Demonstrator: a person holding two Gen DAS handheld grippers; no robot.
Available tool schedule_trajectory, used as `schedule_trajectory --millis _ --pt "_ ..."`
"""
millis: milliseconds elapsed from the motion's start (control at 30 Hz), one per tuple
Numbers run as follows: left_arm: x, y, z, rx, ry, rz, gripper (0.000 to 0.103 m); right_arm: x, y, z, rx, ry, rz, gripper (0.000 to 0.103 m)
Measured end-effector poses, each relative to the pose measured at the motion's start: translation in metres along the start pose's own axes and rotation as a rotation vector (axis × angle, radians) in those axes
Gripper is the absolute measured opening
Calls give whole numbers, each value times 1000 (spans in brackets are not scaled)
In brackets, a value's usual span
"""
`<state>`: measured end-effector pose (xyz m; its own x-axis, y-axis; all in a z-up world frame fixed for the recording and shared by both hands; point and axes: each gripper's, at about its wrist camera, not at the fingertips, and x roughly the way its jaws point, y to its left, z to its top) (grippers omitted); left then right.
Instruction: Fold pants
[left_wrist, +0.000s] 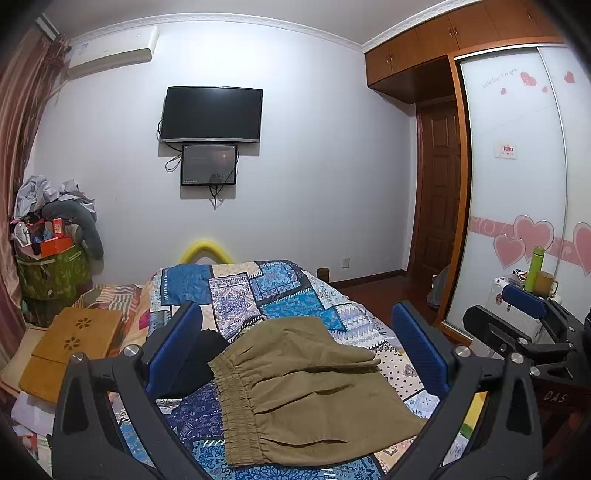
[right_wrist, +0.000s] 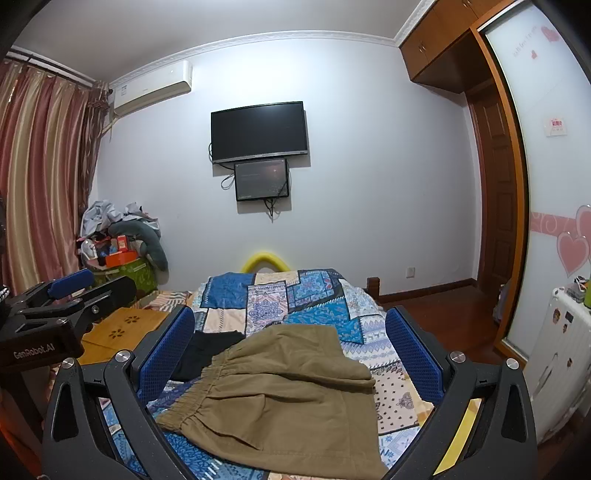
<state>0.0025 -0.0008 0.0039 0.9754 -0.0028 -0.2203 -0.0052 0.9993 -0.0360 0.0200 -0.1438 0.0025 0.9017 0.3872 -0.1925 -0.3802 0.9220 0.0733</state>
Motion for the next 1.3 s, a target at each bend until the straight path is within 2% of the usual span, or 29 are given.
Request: schedule_trajectory --millis 1300 --pt "3 5 -7 -11 3 15 103 6 2 -4 15 18 5 103"
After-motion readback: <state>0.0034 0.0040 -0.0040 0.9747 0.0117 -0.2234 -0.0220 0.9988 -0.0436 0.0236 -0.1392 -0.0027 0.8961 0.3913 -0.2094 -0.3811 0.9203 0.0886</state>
